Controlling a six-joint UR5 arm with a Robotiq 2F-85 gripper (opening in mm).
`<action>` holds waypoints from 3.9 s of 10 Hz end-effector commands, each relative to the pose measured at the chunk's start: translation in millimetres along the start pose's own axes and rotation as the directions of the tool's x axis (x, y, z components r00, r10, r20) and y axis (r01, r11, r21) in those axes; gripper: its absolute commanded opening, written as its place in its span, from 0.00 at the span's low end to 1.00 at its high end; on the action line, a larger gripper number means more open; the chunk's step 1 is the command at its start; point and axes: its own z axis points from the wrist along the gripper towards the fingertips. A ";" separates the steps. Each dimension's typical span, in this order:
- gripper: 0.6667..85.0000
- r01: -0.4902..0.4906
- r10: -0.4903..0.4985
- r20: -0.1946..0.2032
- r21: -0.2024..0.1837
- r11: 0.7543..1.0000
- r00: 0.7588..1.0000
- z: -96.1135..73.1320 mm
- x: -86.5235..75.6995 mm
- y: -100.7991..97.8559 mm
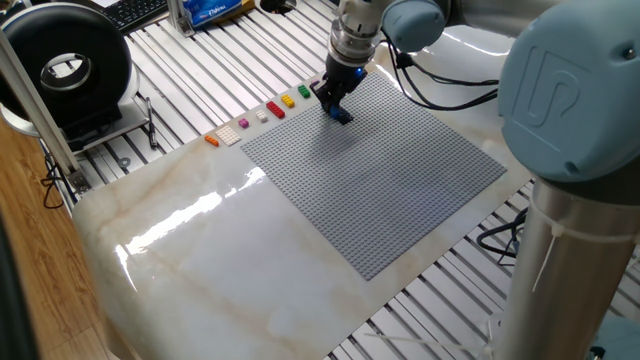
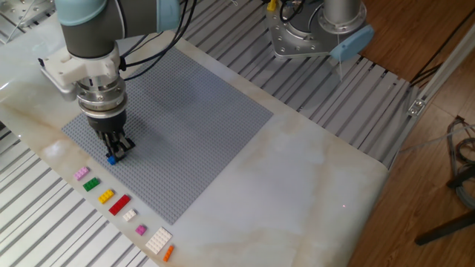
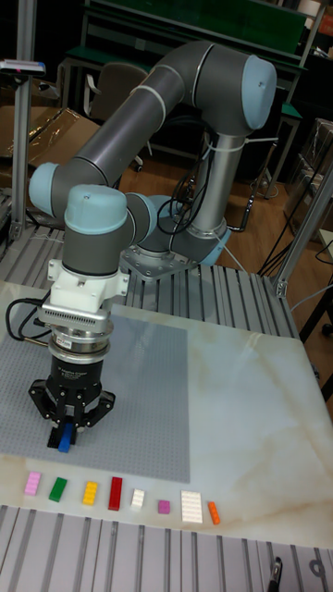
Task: Stack small Lego blocks one on top of the other
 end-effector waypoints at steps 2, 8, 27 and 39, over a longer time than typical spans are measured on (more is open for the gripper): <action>0.12 -0.033 0.035 -0.031 0.043 0.999 0.999 -4.8 7.3 -7.5; 0.09 -0.019 0.020 -0.023 0.060 0.998 1.000 -2.6 4.9 -11.7; 0.04 -0.035 0.040 -0.077 0.066 0.997 0.996 -4.6 21.6 -10.9; 0.26 0.014 -0.014 -0.150 -0.007 1.000 0.989 -8.4 35.9 -8.2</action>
